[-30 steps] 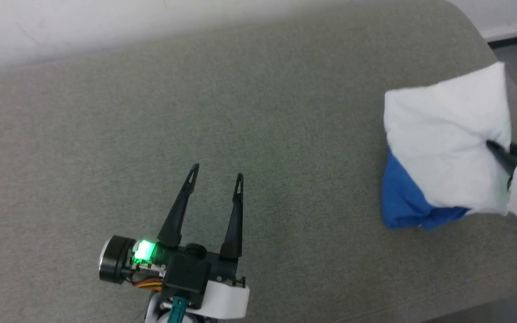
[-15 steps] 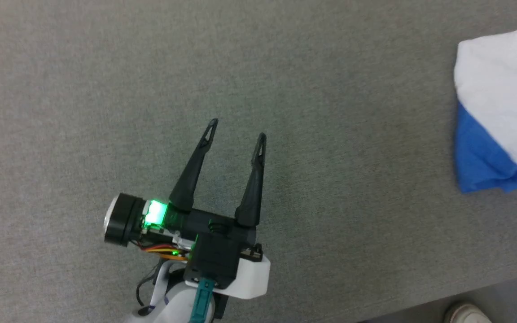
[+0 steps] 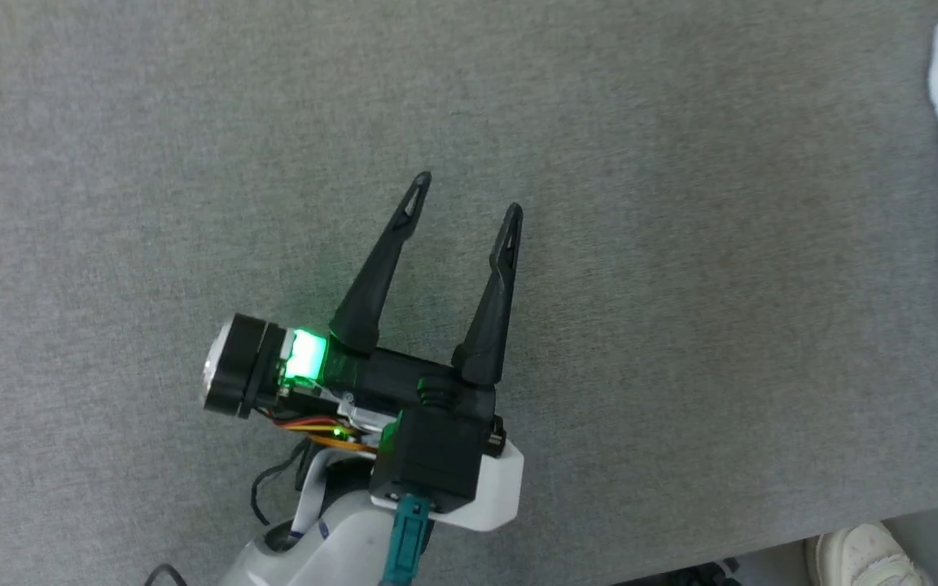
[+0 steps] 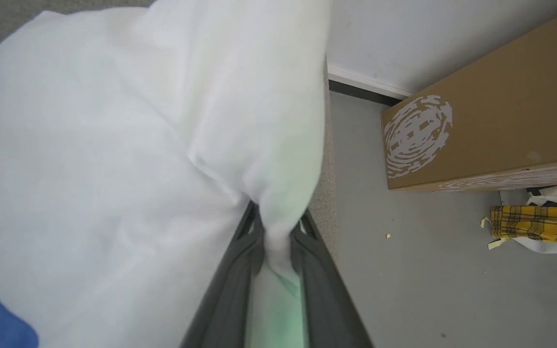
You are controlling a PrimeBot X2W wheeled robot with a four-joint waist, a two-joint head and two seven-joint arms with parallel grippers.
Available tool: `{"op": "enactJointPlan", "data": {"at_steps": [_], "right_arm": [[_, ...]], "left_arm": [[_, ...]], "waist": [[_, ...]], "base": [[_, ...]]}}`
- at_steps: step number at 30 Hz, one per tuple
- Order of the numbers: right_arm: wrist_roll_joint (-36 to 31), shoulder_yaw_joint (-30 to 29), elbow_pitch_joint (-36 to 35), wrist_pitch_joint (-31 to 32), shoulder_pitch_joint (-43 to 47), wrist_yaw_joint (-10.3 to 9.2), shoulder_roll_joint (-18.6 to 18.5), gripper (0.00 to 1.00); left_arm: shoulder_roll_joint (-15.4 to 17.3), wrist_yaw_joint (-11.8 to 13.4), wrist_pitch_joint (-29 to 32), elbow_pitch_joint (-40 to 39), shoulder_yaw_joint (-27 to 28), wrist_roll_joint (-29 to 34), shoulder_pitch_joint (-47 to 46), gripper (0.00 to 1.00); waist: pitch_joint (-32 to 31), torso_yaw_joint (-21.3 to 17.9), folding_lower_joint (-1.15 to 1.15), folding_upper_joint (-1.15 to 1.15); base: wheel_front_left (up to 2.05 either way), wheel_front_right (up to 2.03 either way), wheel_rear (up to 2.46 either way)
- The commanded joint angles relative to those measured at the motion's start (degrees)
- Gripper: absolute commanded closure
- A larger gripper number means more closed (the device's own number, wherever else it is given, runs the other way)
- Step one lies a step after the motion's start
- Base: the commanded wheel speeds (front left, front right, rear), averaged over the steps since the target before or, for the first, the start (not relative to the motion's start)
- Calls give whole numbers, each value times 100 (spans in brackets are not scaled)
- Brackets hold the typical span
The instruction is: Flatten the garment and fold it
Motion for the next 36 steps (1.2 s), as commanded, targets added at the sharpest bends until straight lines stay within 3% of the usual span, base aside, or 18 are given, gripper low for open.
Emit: {"op": "enactJointPlan", "data": {"at_steps": [1,2,3,4,19,30,36], "right_arm": [[39,51,68,-58,-115,-13,25,95],[42,134,154,-93,-180,-13,37,68],[46,211,243,-130,-244,-13,48,30],[31,288,330,-180,-306,-13,48,0],[449,1190,950,-674,-738,-13,182,0],[1318,1175,250,-1498,180,-13,586,0],[1417,790,-326,-1692,963,-13,644,0]], "left_arm": [[-12,21,18,-33,-14,39,-78,0],[-14,22,28,-32,-19,49,-91,0],[-17,23,38,-30,-25,57,-102,0],[-20,26,46,-27,-31,63,-110,0],[-87,172,-368,181,25,-394,119,0],[-121,336,-685,398,426,-1363,818,0],[13,387,-751,444,618,-1638,1210,0]], "waist": [[87,45,-1,0],[94,47,-1,0],[93,47,-1,0],[86,49,-1,0],[-678,123,-1,0],[-1846,402,-1,0],[-2418,638,-1,0]], "base": [[0,0,0],[0,0,0],[0,0,0],[0,0,0],[0,0,0],[0,0,0],[0,0,0]]}}
